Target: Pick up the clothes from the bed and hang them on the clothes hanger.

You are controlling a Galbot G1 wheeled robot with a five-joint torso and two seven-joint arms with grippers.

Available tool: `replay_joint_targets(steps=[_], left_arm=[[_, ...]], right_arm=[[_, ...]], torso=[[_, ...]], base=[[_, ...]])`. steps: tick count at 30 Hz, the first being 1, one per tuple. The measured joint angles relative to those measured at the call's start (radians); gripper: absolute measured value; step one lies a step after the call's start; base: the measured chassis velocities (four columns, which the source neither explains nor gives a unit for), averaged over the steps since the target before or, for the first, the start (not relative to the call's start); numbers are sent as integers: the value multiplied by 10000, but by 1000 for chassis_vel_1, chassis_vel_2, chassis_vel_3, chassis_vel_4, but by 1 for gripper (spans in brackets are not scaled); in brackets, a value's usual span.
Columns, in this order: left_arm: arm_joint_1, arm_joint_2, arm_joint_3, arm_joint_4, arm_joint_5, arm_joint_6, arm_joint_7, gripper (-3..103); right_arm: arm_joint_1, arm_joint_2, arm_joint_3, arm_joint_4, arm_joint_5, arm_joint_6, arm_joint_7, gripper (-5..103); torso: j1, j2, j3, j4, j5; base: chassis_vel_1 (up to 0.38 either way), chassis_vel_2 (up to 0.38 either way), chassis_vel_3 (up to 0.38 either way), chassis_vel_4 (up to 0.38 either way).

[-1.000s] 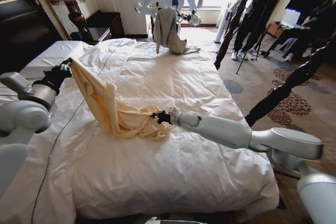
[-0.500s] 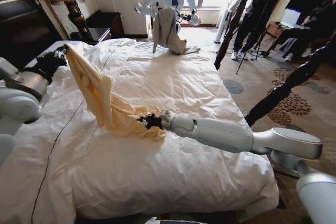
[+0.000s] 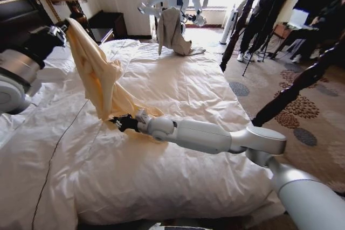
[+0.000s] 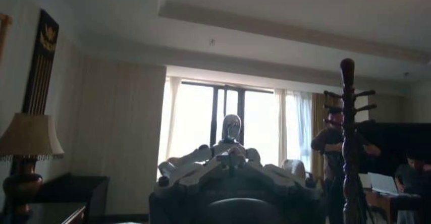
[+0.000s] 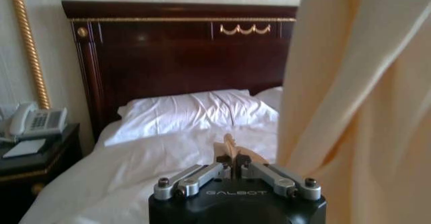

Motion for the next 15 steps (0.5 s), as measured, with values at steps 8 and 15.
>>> replay_joint_targets(steps=[8,15], left_arm=[[-637,797,-79,-169,-831,-164,405,0],[-1206,1139,-116,-436,-1652,-275,668,0]], right_arm=[[148,1290,17,-764,-462,35,300,0],[252,1447,539,-1510,-565,180,915,0]], torso=[[0,0,0,-2,5],[0,0,0,-2,6]], base=[[0,0,0,0],[0,0,0,0]])
